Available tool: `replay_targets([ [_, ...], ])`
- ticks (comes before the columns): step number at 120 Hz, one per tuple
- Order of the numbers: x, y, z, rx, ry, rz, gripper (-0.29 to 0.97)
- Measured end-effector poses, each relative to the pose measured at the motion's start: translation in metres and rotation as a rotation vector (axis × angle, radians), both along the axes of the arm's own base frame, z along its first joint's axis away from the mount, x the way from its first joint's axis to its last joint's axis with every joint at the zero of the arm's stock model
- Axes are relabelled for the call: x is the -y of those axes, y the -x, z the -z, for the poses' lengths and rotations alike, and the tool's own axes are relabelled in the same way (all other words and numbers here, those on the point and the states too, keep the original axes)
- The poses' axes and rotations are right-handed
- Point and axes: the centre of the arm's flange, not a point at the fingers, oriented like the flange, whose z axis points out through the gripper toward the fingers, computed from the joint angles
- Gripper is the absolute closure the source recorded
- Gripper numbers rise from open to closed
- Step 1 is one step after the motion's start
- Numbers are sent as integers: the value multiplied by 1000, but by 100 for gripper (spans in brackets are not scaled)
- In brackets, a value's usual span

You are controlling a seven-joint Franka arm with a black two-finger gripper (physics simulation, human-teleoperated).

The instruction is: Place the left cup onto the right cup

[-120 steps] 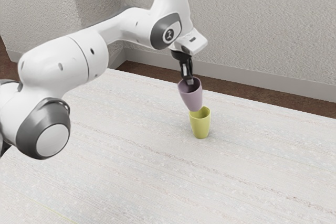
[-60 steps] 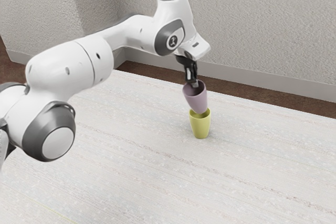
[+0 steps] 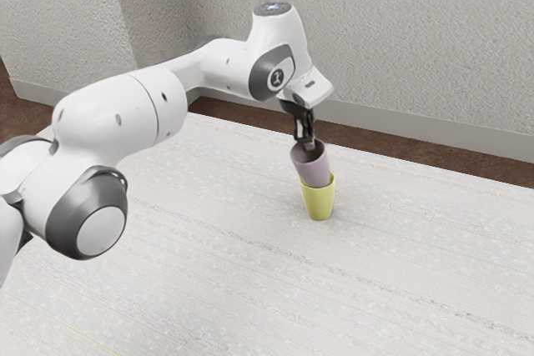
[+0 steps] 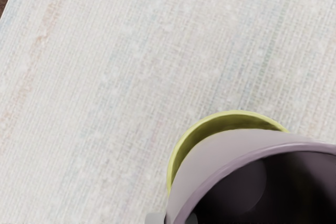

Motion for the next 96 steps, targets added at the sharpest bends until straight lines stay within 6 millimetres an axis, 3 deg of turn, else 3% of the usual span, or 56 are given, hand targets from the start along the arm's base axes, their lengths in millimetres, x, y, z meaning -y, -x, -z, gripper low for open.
replay_targets([
  [24, -3, -1, 10, -17, -9, 8, 76],
  [44, -4, -1, 11, -18, -15, 28, 40],
  [56, -3, -1, 11, -18, -17, 41, 25],
  [96, -3, -1, 11, -14, -24, 74, 5],
])
